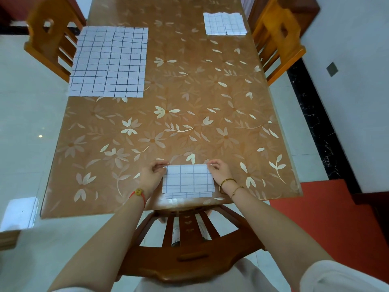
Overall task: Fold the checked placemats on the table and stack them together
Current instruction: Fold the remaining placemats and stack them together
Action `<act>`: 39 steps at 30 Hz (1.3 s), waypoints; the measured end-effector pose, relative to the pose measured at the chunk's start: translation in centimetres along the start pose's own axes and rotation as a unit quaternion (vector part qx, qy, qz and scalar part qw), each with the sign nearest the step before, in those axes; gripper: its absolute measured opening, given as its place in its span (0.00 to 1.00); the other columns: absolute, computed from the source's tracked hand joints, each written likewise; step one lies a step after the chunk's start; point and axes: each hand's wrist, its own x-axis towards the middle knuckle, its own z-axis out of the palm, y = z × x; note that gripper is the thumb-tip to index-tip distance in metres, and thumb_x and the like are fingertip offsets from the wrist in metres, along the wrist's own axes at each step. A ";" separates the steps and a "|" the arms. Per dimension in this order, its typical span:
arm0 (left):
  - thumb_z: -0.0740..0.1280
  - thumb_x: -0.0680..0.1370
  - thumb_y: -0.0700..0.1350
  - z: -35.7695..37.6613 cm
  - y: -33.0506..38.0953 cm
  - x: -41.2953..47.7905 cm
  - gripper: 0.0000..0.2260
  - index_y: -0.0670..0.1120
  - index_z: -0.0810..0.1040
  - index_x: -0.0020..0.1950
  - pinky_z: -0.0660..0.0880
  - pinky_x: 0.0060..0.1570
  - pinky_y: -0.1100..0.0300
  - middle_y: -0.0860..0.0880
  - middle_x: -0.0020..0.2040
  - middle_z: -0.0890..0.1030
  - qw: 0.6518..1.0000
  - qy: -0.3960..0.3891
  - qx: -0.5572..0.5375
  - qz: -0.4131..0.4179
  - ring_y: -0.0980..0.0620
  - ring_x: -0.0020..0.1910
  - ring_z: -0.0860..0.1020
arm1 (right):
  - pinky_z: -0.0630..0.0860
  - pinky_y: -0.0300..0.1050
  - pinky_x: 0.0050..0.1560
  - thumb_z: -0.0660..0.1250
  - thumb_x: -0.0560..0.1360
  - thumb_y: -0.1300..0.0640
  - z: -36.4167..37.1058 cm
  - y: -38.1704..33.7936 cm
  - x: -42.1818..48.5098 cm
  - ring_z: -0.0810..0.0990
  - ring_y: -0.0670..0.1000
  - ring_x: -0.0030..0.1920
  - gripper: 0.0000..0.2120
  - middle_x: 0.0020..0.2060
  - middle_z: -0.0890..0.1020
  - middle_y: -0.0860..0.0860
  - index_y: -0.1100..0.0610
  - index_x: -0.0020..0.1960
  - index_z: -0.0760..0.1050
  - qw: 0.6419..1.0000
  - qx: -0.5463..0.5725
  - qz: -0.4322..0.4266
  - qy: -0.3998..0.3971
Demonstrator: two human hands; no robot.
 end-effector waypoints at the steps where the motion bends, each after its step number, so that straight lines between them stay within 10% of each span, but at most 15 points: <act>1: 0.65 0.78 0.35 -0.2 -0.2 -0.1 0.10 0.44 0.82 0.57 0.76 0.49 0.67 0.49 0.51 0.84 1.000 -0.004 0.009 -0.003 0.60 0.48 0.80 | 0.79 0.55 0.55 0.66 0.77 0.55 0.1 0.0 -0.1 0.82 0.56 0.49 0.05 0.49 0.83 0.52 0.55 0.51 0.78 1.000 -0.002 0.001 -0.001; 9: 0.67 0.79 0.39 -0.6 -1.5 -1.1 0.13 0.57 0.84 0.48 0.71 0.63 0.64 0.59 0.52 0.82 0.995 -0.038 0.081 0.033 0.62 0.55 0.78 | 0.79 0.51 0.55 0.65 0.76 0.62 0.2 0.5 -0.4 0.81 0.53 0.50 0.09 0.48 0.82 0.51 0.49 0.45 0.80 1.000 0.003 0.014 0.023; 15: 0.64 0.76 0.31 -0.3 -1.4 -2.1 0.14 0.43 0.85 0.53 0.64 0.52 0.83 0.47 0.58 0.82 0.973 -0.042 0.194 0.116 0.58 0.56 0.76 | 0.77 0.44 0.52 0.62 0.76 0.66 0.2 0.6 -0.4 0.79 0.50 0.50 0.12 0.47 0.82 0.51 0.54 0.48 0.82 0.999 0.021 0.028 0.033; 28: 0.64 0.75 0.35 -0.9 -2.7 -3.5 0.16 0.50 0.84 0.57 0.72 0.62 0.59 0.50 0.58 0.82 0.917 -0.087 0.335 0.196 0.53 0.62 0.75 | 0.77 0.47 0.57 0.61 0.78 0.64 0.9 0.3 -0.8 0.79 0.53 0.51 0.11 0.51 0.82 0.55 0.55 0.49 0.81 0.998 -0.018 0.013 0.053; 35: 0.64 0.74 0.34 -1.0 -2.9 -3.8 0.14 0.48 0.84 0.52 0.76 0.58 0.52 0.50 0.53 0.82 0.903 -0.059 0.348 0.247 0.51 0.57 0.77 | 0.71 0.47 0.60 0.65 0.76 0.60 1.2 0.2 -1.5 0.72 0.53 0.57 0.07 0.55 0.73 0.51 0.54 0.49 0.81 0.972 -0.204 -0.085 0.078; 39: 0.64 0.76 0.39 -1.0 -2.7 -3.0 0.18 0.46 0.77 0.66 0.72 0.64 0.46 0.47 0.66 0.76 0.877 -0.023 0.417 0.238 0.46 0.67 0.71 | 0.71 0.49 0.58 0.63 0.74 0.59 1.6 -0.1 -2.2 0.68 0.52 0.59 0.07 0.56 0.71 0.49 0.52 0.52 0.76 0.923 -0.339 -0.172 0.067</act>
